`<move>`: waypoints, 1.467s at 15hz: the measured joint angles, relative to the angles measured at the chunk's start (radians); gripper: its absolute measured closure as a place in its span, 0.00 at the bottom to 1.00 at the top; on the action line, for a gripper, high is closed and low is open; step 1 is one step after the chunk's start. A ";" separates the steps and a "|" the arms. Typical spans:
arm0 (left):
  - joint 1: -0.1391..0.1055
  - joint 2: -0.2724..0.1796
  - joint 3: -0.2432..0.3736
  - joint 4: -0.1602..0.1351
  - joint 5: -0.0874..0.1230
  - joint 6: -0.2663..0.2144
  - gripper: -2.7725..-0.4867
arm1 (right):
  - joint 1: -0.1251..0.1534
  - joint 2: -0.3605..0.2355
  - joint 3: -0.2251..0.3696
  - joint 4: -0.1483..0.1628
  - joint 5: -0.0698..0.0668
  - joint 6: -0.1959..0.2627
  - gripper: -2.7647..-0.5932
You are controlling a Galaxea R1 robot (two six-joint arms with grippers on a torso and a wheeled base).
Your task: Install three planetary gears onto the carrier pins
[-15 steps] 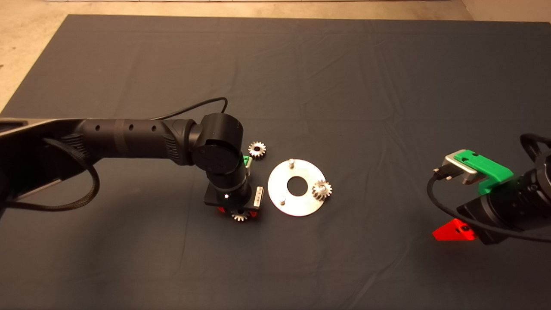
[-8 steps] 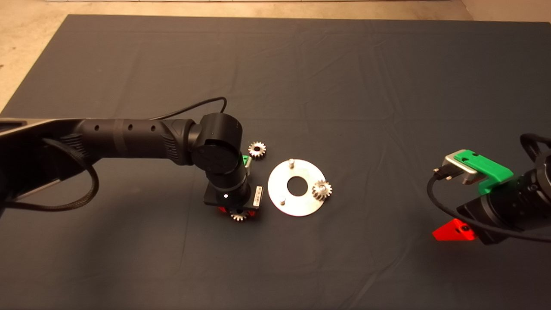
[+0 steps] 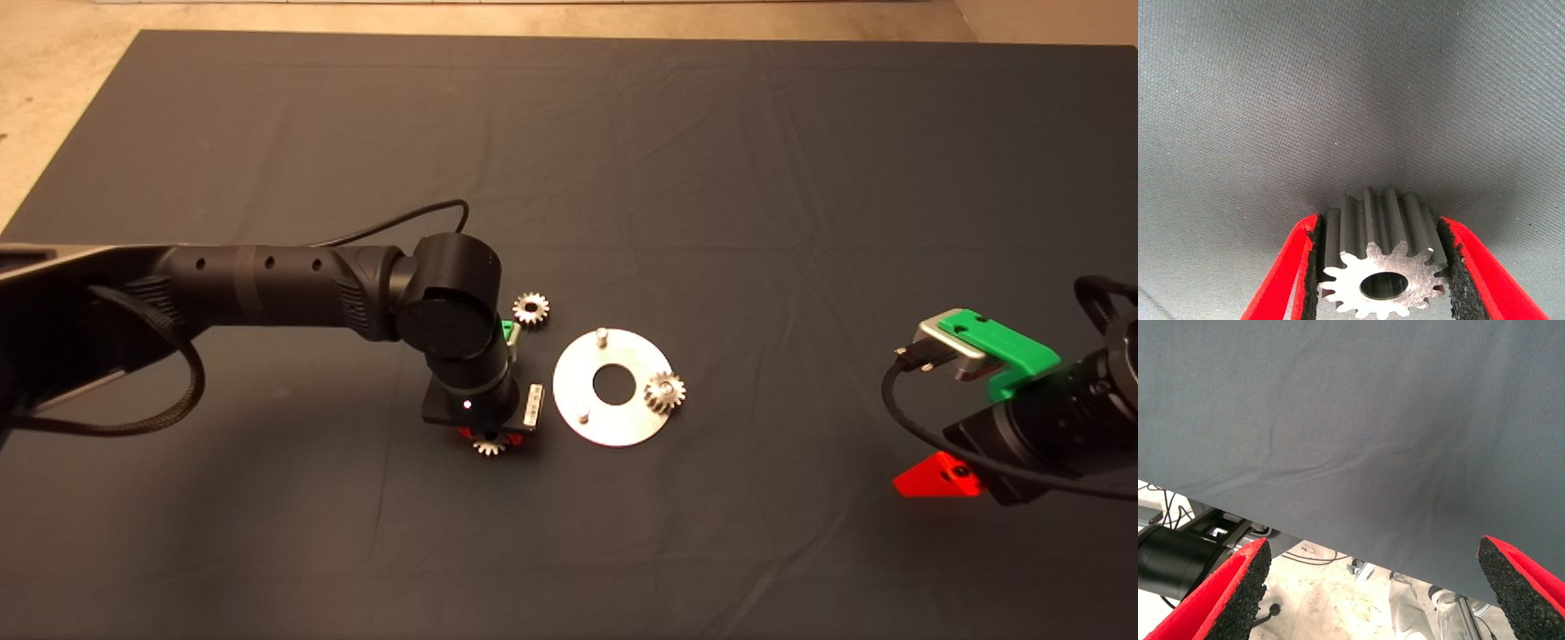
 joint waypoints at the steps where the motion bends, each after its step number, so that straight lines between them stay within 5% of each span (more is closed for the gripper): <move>1: 0.000 0.000 0.000 0.000 0.000 0.000 0.75 | 0.000 0.000 0.000 0.000 0.000 0.000 0.21; 7: 0.000 0.002 0.000 0.000 0.002 0.000 0.80 | 0.000 0.000 0.000 0.000 0.000 0.000 0.21; 17: -0.002 0.029 0.000 0.002 0.000 -0.019 0.81 | 0.000 0.003 0.012 0.000 0.000 0.001 0.07; 22: -0.082 0.076 0.000 -0.002 -0.012 -0.046 0.81 | 0.000 0.003 0.014 0.000 0.000 0.001 0.07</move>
